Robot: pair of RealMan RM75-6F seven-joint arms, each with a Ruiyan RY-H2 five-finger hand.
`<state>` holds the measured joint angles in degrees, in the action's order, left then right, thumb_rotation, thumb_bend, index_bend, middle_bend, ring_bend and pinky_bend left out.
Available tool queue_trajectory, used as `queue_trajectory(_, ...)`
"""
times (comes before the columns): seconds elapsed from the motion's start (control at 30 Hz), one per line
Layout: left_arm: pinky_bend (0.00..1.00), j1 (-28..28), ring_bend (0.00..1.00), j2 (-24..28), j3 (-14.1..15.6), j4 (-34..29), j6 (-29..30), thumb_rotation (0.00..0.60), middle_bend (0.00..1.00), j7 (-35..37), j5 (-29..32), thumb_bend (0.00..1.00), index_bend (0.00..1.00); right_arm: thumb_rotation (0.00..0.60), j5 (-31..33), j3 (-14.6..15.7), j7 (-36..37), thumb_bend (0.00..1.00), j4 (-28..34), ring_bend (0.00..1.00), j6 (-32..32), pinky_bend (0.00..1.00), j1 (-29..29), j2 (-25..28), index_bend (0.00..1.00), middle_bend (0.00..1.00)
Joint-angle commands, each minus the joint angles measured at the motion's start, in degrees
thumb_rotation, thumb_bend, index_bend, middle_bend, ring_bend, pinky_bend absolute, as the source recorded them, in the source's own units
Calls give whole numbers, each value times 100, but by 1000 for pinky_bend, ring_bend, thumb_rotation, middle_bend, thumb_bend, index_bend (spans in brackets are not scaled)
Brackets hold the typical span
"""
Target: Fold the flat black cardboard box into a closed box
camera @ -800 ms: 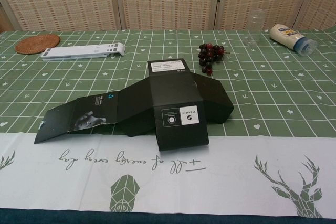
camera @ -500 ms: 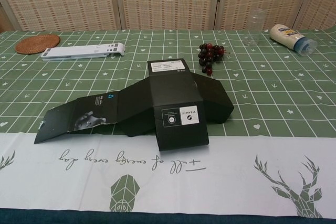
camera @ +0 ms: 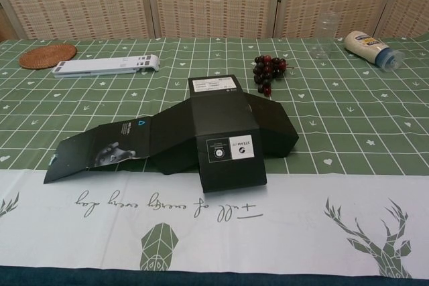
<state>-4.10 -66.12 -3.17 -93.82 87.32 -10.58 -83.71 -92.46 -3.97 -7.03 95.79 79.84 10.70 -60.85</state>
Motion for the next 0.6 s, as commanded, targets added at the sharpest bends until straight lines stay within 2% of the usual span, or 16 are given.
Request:
queue_trajectory(0.03,83,10,0,4,4,0,15,600,0,14,-10,140,0,600,-211,-87,-182,195,125,59,-625,123,529,-9,0,130)
queue_trajectory(0.33,83,53,0,37,14,-18,74,600,0,56,-47,140,0,600,-283,-298,-445,195,17,59,-1632,123,1479,-416,0,151)
queue_trajectory(0.6,82,85,0,55,38,-69,118,600,0,76,-105,141,0,600,-265,-484,-583,195,-651,59,-2356,123,2370,-1363,0,151)
